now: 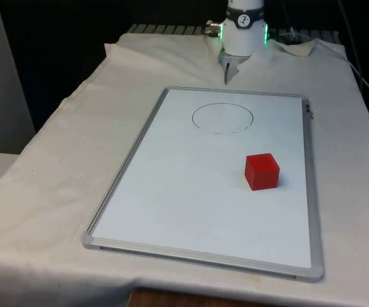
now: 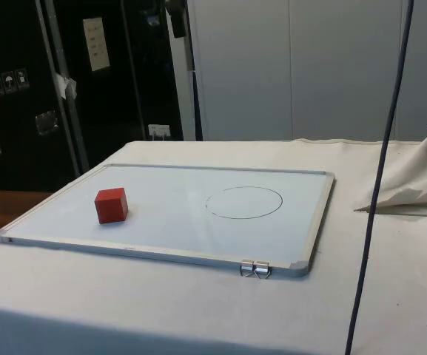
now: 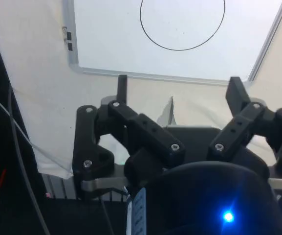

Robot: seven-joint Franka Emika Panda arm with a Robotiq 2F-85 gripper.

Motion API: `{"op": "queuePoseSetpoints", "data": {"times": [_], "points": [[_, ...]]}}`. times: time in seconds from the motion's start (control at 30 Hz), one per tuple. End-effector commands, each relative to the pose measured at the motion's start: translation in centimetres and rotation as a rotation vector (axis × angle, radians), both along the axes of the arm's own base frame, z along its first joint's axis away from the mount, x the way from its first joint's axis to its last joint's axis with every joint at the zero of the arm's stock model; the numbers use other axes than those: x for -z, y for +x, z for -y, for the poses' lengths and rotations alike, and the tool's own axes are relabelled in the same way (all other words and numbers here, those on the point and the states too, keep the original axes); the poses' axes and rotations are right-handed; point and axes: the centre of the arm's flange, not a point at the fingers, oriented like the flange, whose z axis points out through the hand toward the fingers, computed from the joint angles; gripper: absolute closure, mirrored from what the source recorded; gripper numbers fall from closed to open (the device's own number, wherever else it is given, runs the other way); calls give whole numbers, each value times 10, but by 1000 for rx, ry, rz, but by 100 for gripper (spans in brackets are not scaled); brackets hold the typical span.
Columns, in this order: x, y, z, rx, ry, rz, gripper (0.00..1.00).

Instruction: Push the cube into the marked area.

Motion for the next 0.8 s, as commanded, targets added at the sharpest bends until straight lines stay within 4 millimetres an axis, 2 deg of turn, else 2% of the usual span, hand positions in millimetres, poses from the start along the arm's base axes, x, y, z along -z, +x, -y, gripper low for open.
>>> {"op": "queuePoseSetpoints", "data": {"times": [0.0,0.23,0.27,0.33,0.53,0.57,0.6,0.77], "points": [[0,0,0,0,1,-1,5],[0,0,0,0,0,0,40],[0,0,0,0,0,0,40],[0,0,0,0,0,0,57],[0,0,0,0,0,0,86],[1,4,-6,-3,0,2,96],[0,0,-2,-3,0,0,100],[2,15,-17,-14,0,17,100]]}}
